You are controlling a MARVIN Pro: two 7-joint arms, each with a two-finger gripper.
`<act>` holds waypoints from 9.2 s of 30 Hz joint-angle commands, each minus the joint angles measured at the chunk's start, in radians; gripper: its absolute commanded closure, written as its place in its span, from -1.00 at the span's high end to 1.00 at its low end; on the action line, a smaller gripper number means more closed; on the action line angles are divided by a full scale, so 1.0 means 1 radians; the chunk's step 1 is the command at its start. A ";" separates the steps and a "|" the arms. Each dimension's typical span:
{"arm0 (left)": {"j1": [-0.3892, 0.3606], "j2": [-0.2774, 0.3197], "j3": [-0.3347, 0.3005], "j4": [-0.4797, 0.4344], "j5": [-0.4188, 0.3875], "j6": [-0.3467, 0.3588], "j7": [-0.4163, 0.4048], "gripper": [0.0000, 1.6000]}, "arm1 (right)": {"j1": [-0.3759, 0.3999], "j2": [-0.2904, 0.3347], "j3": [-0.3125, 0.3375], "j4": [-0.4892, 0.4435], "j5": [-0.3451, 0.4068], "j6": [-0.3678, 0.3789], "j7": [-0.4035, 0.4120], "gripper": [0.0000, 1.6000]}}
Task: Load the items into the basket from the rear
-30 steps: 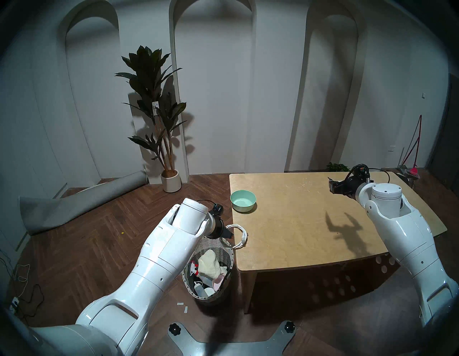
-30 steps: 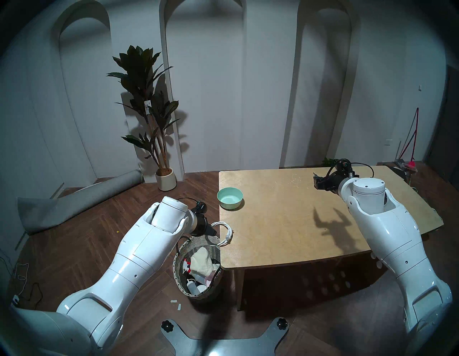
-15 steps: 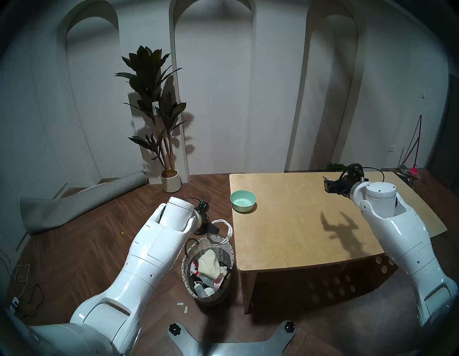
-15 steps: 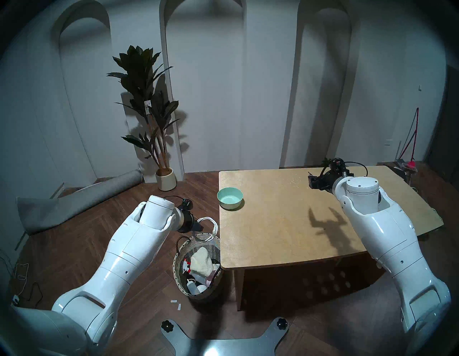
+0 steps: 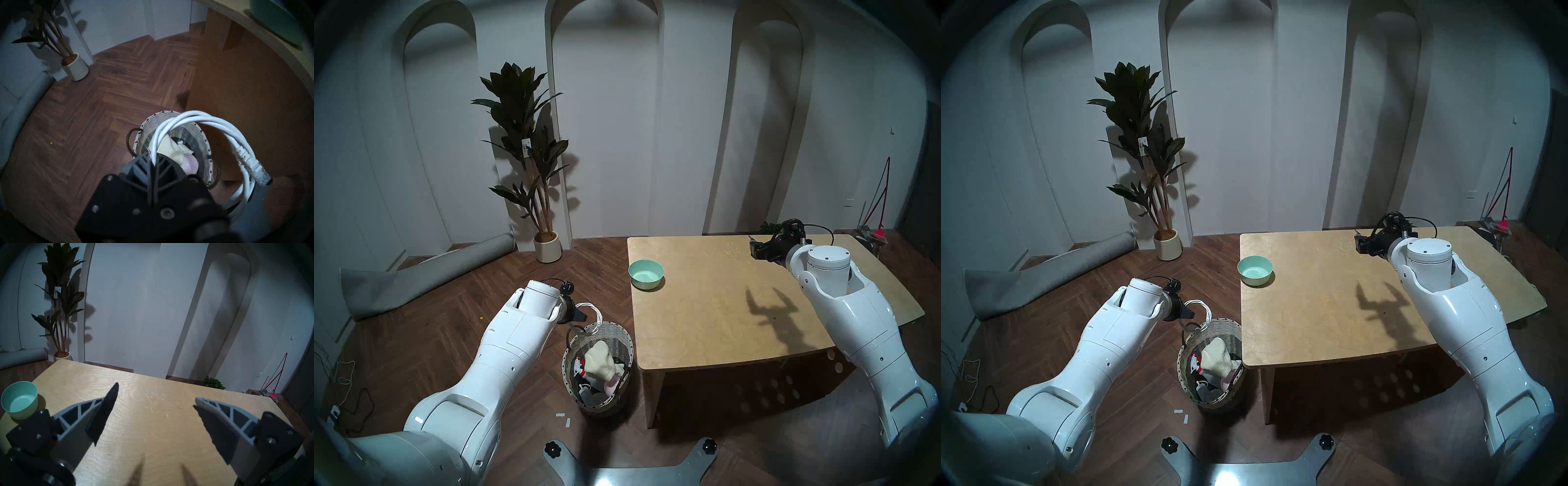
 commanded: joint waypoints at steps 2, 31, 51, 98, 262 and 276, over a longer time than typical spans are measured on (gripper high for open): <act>-0.111 -0.047 0.016 0.116 0.023 -0.106 0.034 -0.90 | 0.002 -0.006 0.011 -0.046 -0.005 0.008 -0.031 1.00; -0.204 -0.079 0.069 0.440 0.075 -0.328 0.094 1.00 | -0.070 -0.002 0.046 -0.130 0.010 0.007 -0.074 1.00; -0.091 0.030 -0.142 0.165 -0.054 -0.564 0.192 1.00 | -0.111 -0.180 -0.103 -0.193 0.059 -0.059 -0.115 1.00; 0.194 0.092 -0.318 -0.139 -0.167 -0.638 0.308 1.00 | 0.286 -0.693 -0.358 0.363 0.265 -0.090 -0.535 1.00; 0.430 0.013 -0.327 -0.734 -0.278 -0.558 0.441 1.00 | 0.571 -0.825 -0.609 1.206 0.016 -1.118 -0.500 1.00; 0.333 -0.012 -0.268 -0.644 -0.274 -0.558 0.419 1.00 | 0.541 -0.784 -0.584 1.161 0.021 -1.158 -0.534 1.00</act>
